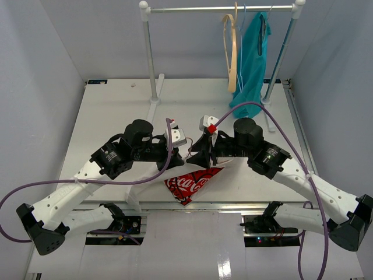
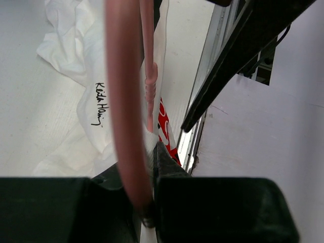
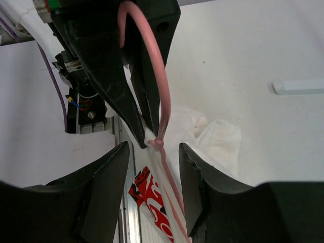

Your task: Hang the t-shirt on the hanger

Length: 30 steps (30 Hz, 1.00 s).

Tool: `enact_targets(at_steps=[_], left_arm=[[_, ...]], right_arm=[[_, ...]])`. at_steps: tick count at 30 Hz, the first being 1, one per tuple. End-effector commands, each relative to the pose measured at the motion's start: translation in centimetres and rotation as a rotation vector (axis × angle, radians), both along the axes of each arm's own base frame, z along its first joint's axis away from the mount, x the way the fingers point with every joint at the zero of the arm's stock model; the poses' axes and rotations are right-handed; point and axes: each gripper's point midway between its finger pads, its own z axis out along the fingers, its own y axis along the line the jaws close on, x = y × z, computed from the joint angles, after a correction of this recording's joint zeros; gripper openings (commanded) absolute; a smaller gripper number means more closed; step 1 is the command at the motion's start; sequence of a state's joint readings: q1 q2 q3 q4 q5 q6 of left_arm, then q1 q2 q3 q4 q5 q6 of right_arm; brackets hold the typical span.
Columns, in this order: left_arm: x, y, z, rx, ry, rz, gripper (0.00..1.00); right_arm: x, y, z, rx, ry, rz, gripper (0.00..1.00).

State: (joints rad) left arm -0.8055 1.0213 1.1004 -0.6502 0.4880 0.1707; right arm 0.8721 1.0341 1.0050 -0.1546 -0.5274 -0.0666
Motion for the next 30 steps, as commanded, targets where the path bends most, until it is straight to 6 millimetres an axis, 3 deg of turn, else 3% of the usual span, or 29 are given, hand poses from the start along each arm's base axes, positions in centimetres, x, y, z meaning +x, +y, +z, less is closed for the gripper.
enact_targets(at_steps=[1,5,7,9,13,18,23,30], left_arm=[[-0.7,-0.7,1.9,-0.065,-0.016,-0.047,0.0],[-0.8,-0.9,1.9,-0.074,-0.014,-0.056,0.0],[-0.6,-0.8,2.2,-0.079,-0.017,-0.043,0.0],[-0.3,-0.7,2.7,-0.084,-0.02,-0.016,0.0],[0.8,0.2,4.6,-0.103,-0.034,0.102,0.0],[2.6,2.4,4.4,-0.025,-0.047,0.268,0.06],[1.6,2.9,5.7,-0.075,-0.059,0.258,0.1],[1.9,3.6,6.6,-0.088,-0.082,0.297,0.12]], right_arm=[[0.6,1.8,3.9,0.128,-0.084,0.021,0.5],[1.1,2.8,4.5,0.191,-0.085,0.016,0.41],[1.6,2.8,4.7,0.225,-0.067,-0.022,0.19],[1.7,2.7,4.6,0.234,-0.051,-0.039,0.08],[3.6,1.2,4.6,0.199,-0.043,-0.183,0.08],[4.7,-2.1,4.9,0.161,-0.066,-0.315,0.08],[4.6,-4.7,6.2,0.161,-0.099,-0.394,0.08],[4.8,-5.8,7.1,0.143,-0.107,-0.434,0.08]])
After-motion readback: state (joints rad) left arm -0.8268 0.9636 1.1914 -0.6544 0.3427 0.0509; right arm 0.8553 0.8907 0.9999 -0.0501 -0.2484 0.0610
